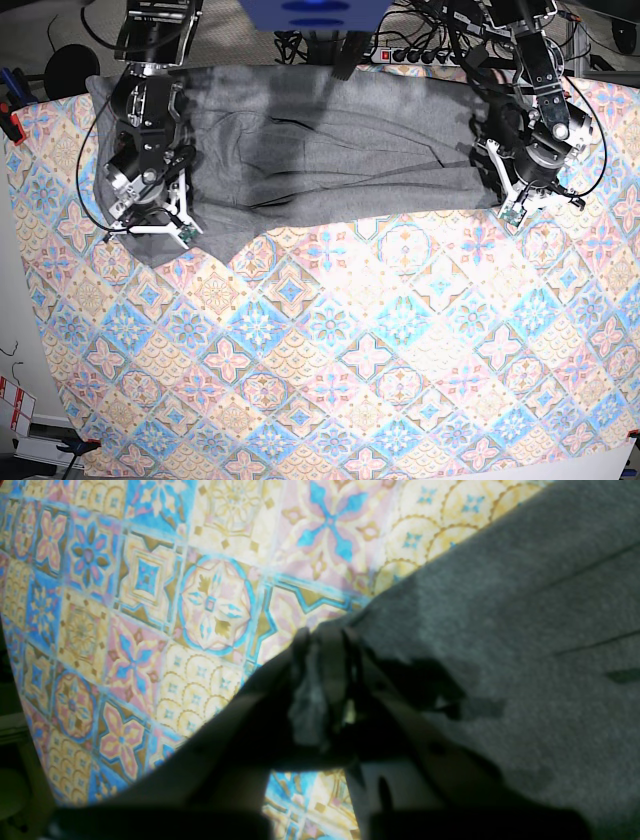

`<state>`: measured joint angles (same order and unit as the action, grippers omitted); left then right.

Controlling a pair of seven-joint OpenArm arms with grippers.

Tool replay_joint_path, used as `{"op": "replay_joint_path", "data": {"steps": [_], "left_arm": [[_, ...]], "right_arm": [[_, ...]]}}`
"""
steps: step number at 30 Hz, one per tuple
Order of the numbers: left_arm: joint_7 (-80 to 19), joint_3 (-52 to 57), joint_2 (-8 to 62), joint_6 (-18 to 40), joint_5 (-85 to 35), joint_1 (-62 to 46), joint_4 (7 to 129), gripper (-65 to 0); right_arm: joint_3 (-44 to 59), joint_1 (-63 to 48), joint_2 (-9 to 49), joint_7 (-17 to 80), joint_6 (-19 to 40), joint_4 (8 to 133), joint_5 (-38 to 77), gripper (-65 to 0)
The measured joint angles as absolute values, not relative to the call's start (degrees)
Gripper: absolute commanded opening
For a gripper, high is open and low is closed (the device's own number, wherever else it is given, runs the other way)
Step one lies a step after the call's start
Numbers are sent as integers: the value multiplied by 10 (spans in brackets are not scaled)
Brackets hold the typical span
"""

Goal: Fold the T-shirt properly

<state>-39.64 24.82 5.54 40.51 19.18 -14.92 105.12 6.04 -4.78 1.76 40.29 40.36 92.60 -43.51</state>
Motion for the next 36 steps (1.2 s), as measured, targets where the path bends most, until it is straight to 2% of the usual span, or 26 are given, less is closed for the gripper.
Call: {"op": "replay_joint_path", "data": {"steps": [8,15,18,21,23,28,36], "left_arm": [[-396,247,55,405,192,-149,1051,-650],[-396,247,55,405,191,-148,1051,-650],[-396,247,55,405,191,-149,1051,-650],[-396,247,55,405,191,-149,1051,-650],[-396,247,55,405,191,-149,1051,-650],[-396,247,55,405,192,-149,1051,-650],[-396,247,54,405,189,-149,1051,-650]], "right_arm": [[48,-48,18,400,401,853,-435,-399],[50,-42,19,400,399,841,-437,-400],[50,-42,19,400,399,841,-435,-452],[49,-42,18,398,401,838,-435,-577],[49,-43,18,396,401,830,-433,-634],[52,-43,18,388,399,831,-435,-629],[128,-63,7,377,404,939,-435,-629]]}}
